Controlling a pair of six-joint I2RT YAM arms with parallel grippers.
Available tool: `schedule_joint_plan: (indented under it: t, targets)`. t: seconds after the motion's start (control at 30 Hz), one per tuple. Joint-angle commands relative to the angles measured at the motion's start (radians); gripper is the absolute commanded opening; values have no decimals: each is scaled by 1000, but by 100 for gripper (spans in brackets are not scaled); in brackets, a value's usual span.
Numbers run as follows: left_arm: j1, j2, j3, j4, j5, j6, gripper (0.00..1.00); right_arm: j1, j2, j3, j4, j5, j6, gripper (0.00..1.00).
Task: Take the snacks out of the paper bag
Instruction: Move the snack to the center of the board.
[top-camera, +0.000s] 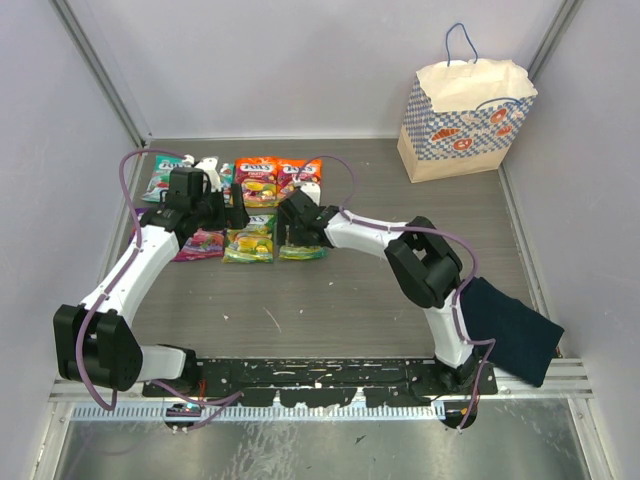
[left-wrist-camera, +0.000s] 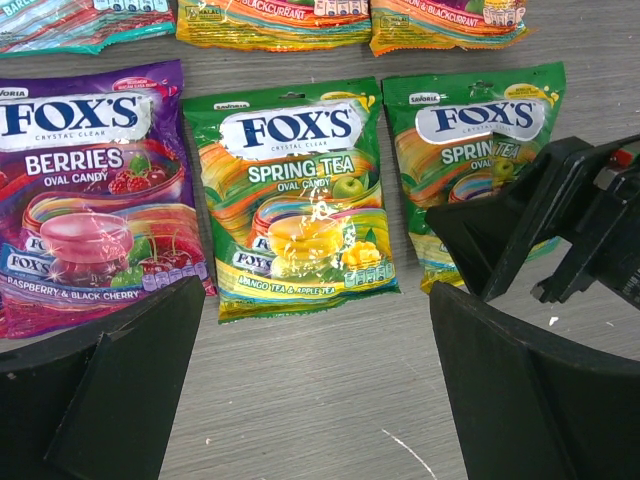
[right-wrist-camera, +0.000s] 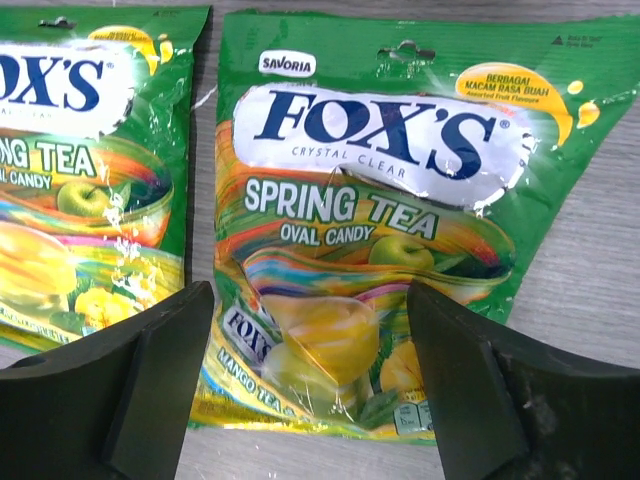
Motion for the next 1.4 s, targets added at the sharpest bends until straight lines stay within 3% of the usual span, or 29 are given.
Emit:
schedule_joint_plan:
  t: [0.0, 0.1, 0.17, 0.2, 0.27, 0.3, 0.33, 0.43, 0.67, 1.03, 1.37]
  targets:
    - [5, -22, 17, 19, 4, 12, 98, 8, -141, -2, -24, 65, -42, 86]
    - [5, -26, 17, 18, 1, 12, 98, -4, -220, -19, -4, 64, -84, 87]
    - [5, -30, 15, 19, -1, 10, 98, -31, -251, -70, 81, -6, -113, 78]
    - [5, -32, 14, 20, -2, 10, 98, -54, -260, -96, 134, -95, -118, 66]
    - [5, -34, 11, 23, -7, 9, 98, -114, -262, -161, 275, -312, -109, 23]
    - [6, -34, 8, 25, -8, 9, 98, -158, -257, -209, 366, -425, -82, 9]
    - [6, -35, 7, 27, -10, 7, 98, -187, -247, -237, 481, -532, -39, 2]
    - [5, -34, 3, 30, -13, 6, 98, -240, -194, -242, 604, -727, 23, 1]
    - [5, -34, -1, 35, -12, 5, 98, -279, -24, -226, 782, -947, 100, 1]
    - [6, -34, -3, 41, -6, 5, 98, -284, 110, -359, 903, -957, 166, 1]
    - [5, -34, -1, 39, -4, 7, 98, -269, 153, -308, 878, -914, 163, 1]
